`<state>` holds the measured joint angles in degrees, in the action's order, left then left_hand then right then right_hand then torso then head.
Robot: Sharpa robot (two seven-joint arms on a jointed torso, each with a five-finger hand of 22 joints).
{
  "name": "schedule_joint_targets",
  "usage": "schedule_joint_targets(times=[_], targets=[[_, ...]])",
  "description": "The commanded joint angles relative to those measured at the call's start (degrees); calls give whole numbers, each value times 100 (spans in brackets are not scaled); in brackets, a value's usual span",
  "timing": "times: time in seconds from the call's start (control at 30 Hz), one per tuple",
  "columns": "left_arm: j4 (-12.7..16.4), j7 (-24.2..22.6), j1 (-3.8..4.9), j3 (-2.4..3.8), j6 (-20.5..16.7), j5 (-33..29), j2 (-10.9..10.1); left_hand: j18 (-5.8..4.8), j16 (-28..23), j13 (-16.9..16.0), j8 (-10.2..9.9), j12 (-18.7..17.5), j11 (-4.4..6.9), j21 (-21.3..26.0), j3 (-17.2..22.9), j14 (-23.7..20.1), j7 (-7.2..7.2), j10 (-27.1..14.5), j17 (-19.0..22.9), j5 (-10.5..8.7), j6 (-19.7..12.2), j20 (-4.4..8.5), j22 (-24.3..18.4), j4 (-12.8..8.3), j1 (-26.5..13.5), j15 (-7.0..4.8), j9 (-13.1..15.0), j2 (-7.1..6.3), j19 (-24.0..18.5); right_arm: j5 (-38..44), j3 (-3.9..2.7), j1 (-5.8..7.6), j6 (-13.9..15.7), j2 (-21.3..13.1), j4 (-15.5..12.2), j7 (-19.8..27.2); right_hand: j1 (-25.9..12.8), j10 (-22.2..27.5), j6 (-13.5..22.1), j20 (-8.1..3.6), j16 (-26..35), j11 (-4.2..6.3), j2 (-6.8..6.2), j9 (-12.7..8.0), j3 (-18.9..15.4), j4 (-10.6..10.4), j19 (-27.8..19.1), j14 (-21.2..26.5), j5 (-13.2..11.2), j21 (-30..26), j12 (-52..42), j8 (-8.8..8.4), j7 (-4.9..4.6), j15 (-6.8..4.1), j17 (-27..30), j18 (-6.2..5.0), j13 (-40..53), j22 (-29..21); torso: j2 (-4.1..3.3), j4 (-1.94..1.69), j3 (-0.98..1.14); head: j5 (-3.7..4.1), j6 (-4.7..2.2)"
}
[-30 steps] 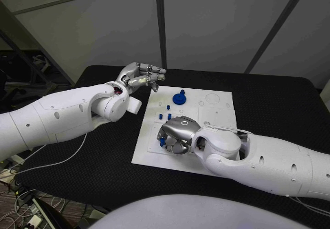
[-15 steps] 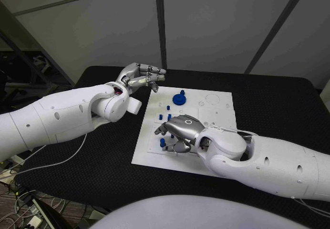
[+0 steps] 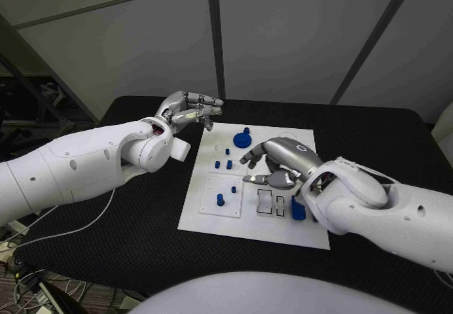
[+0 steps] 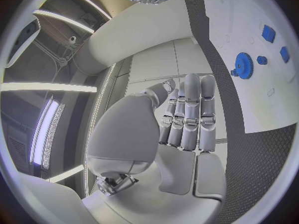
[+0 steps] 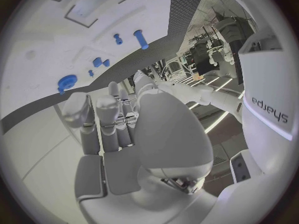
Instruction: Assemble the parts on the task board
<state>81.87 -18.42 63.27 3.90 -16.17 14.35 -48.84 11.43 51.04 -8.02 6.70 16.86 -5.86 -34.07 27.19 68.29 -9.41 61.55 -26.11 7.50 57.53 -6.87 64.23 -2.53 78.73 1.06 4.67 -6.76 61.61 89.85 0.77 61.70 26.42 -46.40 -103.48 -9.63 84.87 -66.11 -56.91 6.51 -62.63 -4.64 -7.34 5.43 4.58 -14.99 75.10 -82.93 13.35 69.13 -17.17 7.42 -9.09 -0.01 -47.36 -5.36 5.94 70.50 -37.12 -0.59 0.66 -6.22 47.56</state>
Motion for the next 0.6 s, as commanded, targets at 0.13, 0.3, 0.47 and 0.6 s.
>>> schedule_joint_targets(times=[0.13, 0.3, 0.47, 0.6], targets=[[-2, -12, -5, -1, 31, -12, -29, -97, -30, -6, 36, 22, 3, 39, -41, -41, -43, -30, 10, -13, -8, -11, -8, 3, 11, 19, -10, 48, -32, -1559, -81, 58, 54, -721, -214, -311, -471, -1094, -315, -267, -1009, 328, -42, 77, -317, -108, 729, -363, 531, 1001, -1051, 210, 299, -289, -1363, 224, 818, 914, 47, 92, 7, 214, -98], [1, -12, -13, -3, 26, -12, -34, -98, -32, -8, 37, 39, 1, 52, -52, -44, -43, -48, 23, -12, -12, -14, -14, 9, 2, 21, -20, 60, -31, -1708, -97, 68, -260, -1160, -307, -833, -775, -1543, -395, -342, -1780, 405, 93, 288, -716, -113, 1077, -457, 809, 1550, -4756, 500, 367, -318, -2500, 371, 5122, 1439, 56, 130, -3, 429, -158], [20, -13, -31, -5, 25, -12, -53, -98, -32, -8, 37, 39, 1, 52, -52, -44, -43, -48, 23, -12, -12, -14, -14, 9, 2, 21, -20, 60, -31, -1558, -96, 23, -562, -1500, -481, -1366, -963, -1620, -257, -324, -2099, 395, 204, 648, -1155, -142, 1211, -493, 881, 1754, -5939, 852, 378, -322, -3015, 428, 6650, 1640, 55, 139, 12, 594, -164], [28, -14, -44, -5, 18, -12, -75, -98, -32, -8, 37, 39, 1, 52, -52, -44, -43, -48, 23, -12, -12, -14, -14, 9, 2, 21, -20, 60, -31, -1313, -77, -37, -748, -1685, -650, -1721, -1073, -1776, -200, -343, -2288, 418, 201, 927, -1370, -153, 1318, -547, 843, 1887, -6286, 1133, 431, -326, -3356, 469, 7139, 1766, 60, 144, 0, 682, -179]])
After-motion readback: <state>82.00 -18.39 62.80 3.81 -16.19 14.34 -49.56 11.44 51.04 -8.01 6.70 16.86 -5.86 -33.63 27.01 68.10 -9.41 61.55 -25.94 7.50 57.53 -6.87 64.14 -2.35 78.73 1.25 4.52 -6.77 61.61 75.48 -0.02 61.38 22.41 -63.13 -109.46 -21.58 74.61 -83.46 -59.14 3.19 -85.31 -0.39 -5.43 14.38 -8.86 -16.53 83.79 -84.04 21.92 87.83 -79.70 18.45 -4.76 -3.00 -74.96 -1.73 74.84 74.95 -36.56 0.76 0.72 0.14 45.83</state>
